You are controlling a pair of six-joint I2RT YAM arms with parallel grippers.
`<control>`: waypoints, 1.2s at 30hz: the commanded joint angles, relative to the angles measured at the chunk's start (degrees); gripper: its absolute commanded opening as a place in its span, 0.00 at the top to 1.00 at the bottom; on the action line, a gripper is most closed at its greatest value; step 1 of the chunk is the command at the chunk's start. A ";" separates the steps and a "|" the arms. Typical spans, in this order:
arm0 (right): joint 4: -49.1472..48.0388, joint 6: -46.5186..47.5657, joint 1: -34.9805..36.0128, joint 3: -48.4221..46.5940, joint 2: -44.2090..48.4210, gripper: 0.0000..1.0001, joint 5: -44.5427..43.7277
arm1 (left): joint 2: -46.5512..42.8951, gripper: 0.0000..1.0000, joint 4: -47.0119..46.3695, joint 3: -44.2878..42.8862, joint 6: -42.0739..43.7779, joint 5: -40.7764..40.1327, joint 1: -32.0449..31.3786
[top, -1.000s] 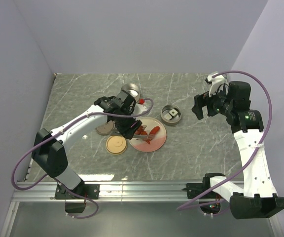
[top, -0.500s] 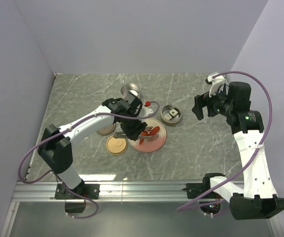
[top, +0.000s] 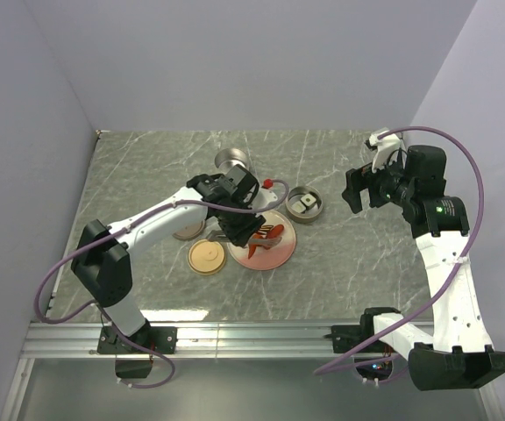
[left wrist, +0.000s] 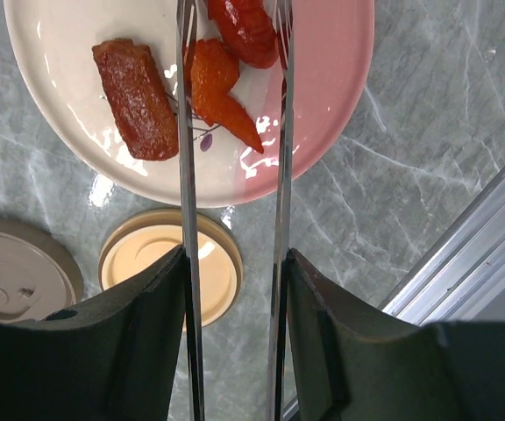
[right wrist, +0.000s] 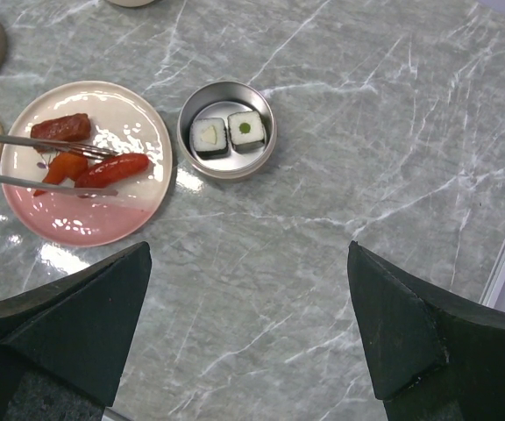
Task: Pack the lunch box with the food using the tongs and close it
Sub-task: Pick up the food using the clamp, then place the food into the lunch box
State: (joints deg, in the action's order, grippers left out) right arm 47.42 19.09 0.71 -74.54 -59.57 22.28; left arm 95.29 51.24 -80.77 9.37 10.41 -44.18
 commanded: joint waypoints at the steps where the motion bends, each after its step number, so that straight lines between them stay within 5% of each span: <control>1: -0.92 0.07 -0.45 0.19 0.77 0.00 -0.22 | 1.30 0.49 -1.06 -3.07 0.39 -0.75 -0.55; 8: -0.84 0.33 -0.45 0.28 1.21 0.00 -0.92 | 2.71 0.53 -0.71 -4.48 1.00 -0.40 -0.99; 23: -0.92 0.60 -1.85 0.19 1.21 0.01 -1.10 | -0.01 0.78 2.10 -8.87 0.83 -0.13 0.41; 36: -1.36 0.07 -1.85 0.27 0.33 0.00 -0.49 | 1.13 0.84 5.80 -20.11 3.38 0.13 12.36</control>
State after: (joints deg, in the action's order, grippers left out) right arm 47.40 19.31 -0.80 -74.54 -59.48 21.67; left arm 98.10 57.25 -94.76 11.35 10.22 -34.83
